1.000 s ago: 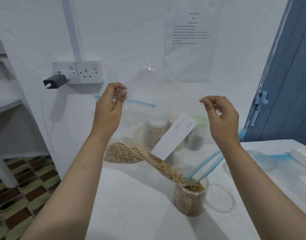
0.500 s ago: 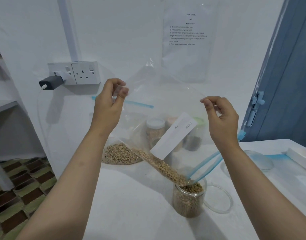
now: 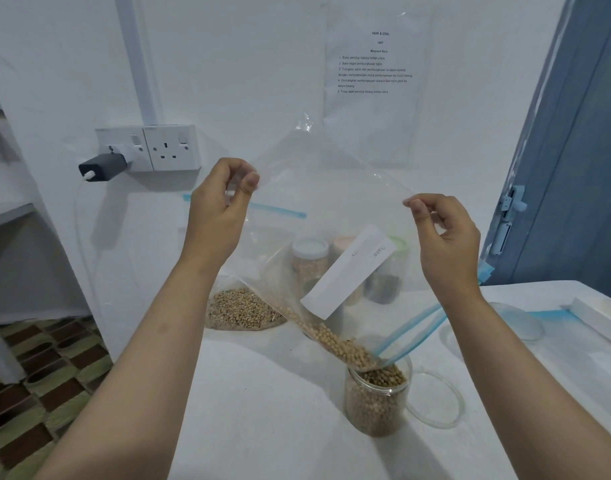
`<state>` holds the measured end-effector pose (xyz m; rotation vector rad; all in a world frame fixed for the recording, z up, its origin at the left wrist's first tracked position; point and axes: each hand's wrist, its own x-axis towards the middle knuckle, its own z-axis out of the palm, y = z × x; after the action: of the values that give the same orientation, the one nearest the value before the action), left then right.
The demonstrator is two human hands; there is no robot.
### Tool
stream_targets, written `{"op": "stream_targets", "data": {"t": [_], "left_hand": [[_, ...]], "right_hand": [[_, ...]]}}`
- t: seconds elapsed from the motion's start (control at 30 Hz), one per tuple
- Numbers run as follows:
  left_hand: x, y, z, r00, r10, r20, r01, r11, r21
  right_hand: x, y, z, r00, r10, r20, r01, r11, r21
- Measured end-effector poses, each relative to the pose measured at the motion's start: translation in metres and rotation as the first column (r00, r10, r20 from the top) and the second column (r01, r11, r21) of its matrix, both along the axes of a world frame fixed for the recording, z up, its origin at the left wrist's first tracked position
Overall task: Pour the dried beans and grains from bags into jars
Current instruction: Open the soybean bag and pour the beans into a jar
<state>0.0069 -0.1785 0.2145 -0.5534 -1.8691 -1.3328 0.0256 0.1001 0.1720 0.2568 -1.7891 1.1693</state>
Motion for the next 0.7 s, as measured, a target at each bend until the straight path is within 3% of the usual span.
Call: {"op": "stream_targets", "data": {"t": [0.7], "left_hand": [[-0.0001,-0.0020,0.0044,0.997,0.054,-0.050,-0.053,0.999,0.008]], "right_hand": [[0.0053,-0.0037,0.0082,1.000,0.014,0.003,-0.014,1.000,-0.020]]}}
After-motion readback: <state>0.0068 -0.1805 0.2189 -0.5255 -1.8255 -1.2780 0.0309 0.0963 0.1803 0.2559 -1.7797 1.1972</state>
